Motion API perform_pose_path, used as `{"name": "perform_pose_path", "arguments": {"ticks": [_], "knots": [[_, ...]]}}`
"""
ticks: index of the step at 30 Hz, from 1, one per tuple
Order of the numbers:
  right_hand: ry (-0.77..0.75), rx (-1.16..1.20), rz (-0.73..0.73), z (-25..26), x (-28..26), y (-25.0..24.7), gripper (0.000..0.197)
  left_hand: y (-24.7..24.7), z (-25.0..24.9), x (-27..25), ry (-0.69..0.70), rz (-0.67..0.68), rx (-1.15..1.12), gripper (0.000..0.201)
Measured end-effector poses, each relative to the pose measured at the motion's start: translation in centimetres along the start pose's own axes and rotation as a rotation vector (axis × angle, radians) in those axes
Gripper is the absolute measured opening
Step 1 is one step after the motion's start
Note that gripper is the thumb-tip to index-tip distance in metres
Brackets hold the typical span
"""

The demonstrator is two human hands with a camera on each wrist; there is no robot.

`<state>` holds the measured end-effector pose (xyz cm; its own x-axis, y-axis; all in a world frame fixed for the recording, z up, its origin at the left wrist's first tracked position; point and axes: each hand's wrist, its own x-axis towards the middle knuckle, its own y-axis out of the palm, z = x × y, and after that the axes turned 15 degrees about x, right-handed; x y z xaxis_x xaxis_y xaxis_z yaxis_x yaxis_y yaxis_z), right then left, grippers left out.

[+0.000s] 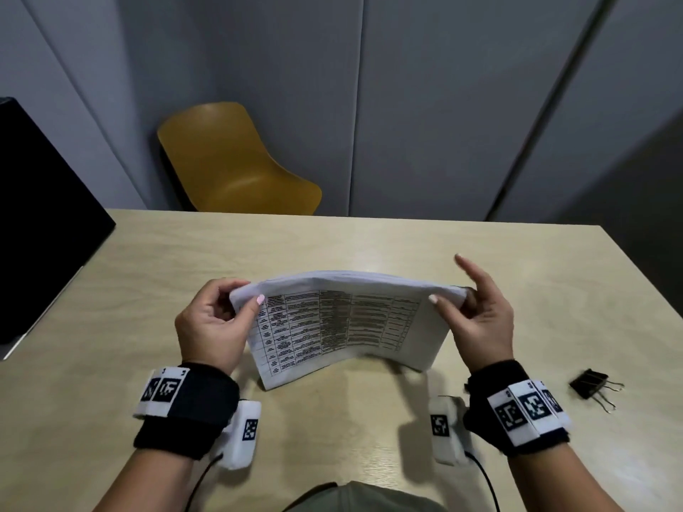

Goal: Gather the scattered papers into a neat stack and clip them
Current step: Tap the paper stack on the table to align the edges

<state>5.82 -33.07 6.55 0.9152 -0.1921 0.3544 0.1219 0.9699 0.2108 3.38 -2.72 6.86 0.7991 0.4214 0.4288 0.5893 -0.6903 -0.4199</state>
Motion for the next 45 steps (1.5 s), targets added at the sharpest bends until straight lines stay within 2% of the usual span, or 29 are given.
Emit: {"name": "perform_pose_path", "arguments": {"ticks": [2, 3, 5, 7, 9, 12, 16, 20, 22, 24, 25, 28, 32, 34, 36, 38, 40, 41, 43, 45], "knots": [[0.173, -0.039, 0.095, -0.5, 0.0, -0.1, 0.075, 0.3, 0.1, -0.2, -0.141, 0.192, -0.139, 0.053], [0.267, -0.067, 0.129, -0.9, 0.1, -0.2, 0.069, 0.6, 0.3, -0.6, -0.215, 0.304, -0.161, 0.058], [0.38, -0.07, 0.139, -1.3, 0.0, 0.2, 0.043, 1.5, 0.8, -1.4, -0.35, 0.407, -0.162, 0.047], [0.388, -0.071, 0.14, -1.6, 0.0, 0.5, 0.04, 2.2, 1.1, -1.5, -0.423, 0.362, -0.177, 0.036], [0.38, -0.012, 0.128, -1.5, 0.0, 0.7, 0.04, 2.2, 1.0, -1.1, -0.401, 0.312, -0.194, 0.025], [0.394, 0.019, 0.094, -2.2, -0.6, 0.0, 0.04, 1.8, 1.4, -1.1, -0.375, 0.345, -0.189, 0.027], [0.461, -0.086, 0.093, -3.6, -2.3, -0.3, 0.042, 2.2, 2.2, -2.9, -0.481, 0.362, -0.152, 0.027], [0.438, -0.08, 0.015, -3.8, -2.4, -0.1, 0.037, 2.5, 1.8, -2.5, -0.508, 0.347, -0.201, 0.023], [0.436, -0.101, 0.015, -3.7, -2.4, -0.3, 0.037, 2.4, 2.8, -2.3, -0.519, 0.362, -0.207, 0.029], [0.46, -0.115, 0.047, -3.6, -2.8, -0.2, 0.039, 2.6, 3.6, -2.9, -0.56, 0.433, -0.206, 0.049], [0.466, -0.132, 0.053, -3.5, -3.1, 0.0, 0.041, 2.7, 3.4, -3.3, -0.563, 0.442, -0.174, 0.053], [0.442, -0.144, 0.002, -3.6, -3.5, 0.4, 0.04, 3.2, 2.8, -3.6, -0.561, 0.357, -0.216, 0.022], [0.491, -0.138, 0.014, -4.0, -3.5, 0.3, 0.039, 2.9, 2.4, -3.5, -0.504, 0.381, -0.086, 0.017], [0.549, -0.209, 0.028, -4.6, -4.0, 0.3, 0.029, 2.7, 1.9, -4.2, -0.509, 0.394, -0.032, 0.013], [0.564, -0.272, -0.002, -4.9, -4.3, 0.3, 0.023, 2.7, 1.6, -4.6, -0.536, 0.381, -0.082, 0.01], [0.545, -0.264, -0.031, -4.5, -4.1, 0.6, 0.023, 2.6, 1.5, -4.7, -0.521, 0.363, -0.135, 0.015], [0.452, -0.246, -0.048, -4.0, -3.6, 0.9, 0.022, 2.7, 2.3, -4.4, -0.548, 0.354, -0.164, 0.019], [0.415, -0.254, -0.065, -3.8, -3.3, 0.9, 0.028, 2.6, 2.4, -4.3, -0.562, 0.344, -0.181, 0.018], [0.39, -0.3, -0.129, -3.8, -2.6, 1.0, 0.066, 2.6, 2.6, -4.3, -0.584, 0.333, -0.27, 0.016], [0.46, -0.199, -0.266, -3.5, -2.2, 1.6, 0.099, 2.7, 2.0, -4.4, -0.599, 0.34, -0.38, 0.013]]}}
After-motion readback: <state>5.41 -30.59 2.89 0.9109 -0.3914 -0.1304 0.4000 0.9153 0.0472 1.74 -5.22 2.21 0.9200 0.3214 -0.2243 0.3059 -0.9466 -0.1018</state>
